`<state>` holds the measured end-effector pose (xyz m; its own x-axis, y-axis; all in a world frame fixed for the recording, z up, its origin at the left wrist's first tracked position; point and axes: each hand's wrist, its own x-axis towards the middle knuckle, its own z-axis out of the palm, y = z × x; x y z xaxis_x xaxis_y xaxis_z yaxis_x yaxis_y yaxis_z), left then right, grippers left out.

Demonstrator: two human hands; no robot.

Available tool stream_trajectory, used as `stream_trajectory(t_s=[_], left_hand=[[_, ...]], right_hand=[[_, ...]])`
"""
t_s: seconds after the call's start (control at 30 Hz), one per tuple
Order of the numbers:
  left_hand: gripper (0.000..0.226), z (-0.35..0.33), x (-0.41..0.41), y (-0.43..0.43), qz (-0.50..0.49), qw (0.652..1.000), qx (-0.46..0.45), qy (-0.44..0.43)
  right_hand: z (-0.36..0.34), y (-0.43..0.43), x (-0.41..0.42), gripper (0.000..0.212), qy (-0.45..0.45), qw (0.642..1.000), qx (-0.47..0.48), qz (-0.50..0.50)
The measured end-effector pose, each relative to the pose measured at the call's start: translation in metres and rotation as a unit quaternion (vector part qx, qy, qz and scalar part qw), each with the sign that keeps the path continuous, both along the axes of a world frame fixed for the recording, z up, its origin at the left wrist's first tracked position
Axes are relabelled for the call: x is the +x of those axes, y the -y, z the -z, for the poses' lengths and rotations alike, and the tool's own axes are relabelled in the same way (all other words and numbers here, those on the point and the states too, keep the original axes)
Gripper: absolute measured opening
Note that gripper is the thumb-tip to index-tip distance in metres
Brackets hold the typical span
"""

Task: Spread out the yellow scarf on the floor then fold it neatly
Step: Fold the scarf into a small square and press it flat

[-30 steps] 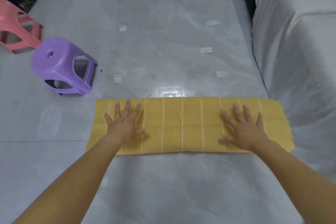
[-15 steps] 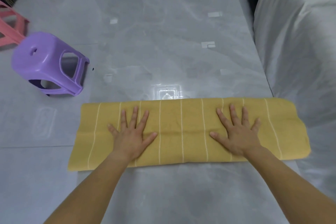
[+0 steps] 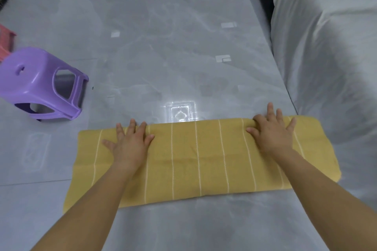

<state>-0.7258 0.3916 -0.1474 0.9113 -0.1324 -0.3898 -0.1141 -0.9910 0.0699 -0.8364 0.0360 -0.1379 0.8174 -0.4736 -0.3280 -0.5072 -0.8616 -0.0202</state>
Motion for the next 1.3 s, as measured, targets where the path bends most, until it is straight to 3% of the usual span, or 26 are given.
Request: stream_trajectory(t_s=[0.1, 0.27, 0.37, 0.6, 0.83, 1.0, 1.3], left_hand=[[0.041, -0.005, -0.005, -0.003, 0.013, 0.998, -0.009, 0.064], [0.036, -0.005, -0.009, -0.008, -0.022, 0.996, -0.003, 0.092], [0.050, -0.004, -0.018, 0.003, -0.028, 0.995, -0.021, 0.091], [0.065, 0.014, -0.045, 0.015, 0.059, 0.997, 0.008, 0.040], [0.066, 0.014, -0.041, 0.018, 0.059, 0.998, 0.016, 0.017], [0.069, 0.007, -0.047, 0.020, 0.089, 0.995, -0.022, 0.049], [0.068, 0.025, -0.049, 0.025, 0.099, 0.993, -0.019, 0.063]], right_hand=[[-0.002, -0.004, 0.001, 0.030, 0.038, 0.999, 0.006, 0.007], [-0.005, -0.013, 0.006, 0.039, 0.103, 0.994, -0.019, 0.008], [0.000, -0.028, 0.004, 0.064, 0.087, 0.996, -0.013, 0.024], [0.017, -0.064, -0.009, 0.077, 0.019, 0.999, 0.018, -0.024], [0.018, -0.062, -0.005, 0.079, -0.013, 0.999, 0.036, -0.023], [0.006, -0.075, -0.008, 0.077, 0.026, 0.997, 0.047, -0.048], [0.024, -0.089, -0.007, 0.080, 0.002, 0.997, 0.014, -0.079]])
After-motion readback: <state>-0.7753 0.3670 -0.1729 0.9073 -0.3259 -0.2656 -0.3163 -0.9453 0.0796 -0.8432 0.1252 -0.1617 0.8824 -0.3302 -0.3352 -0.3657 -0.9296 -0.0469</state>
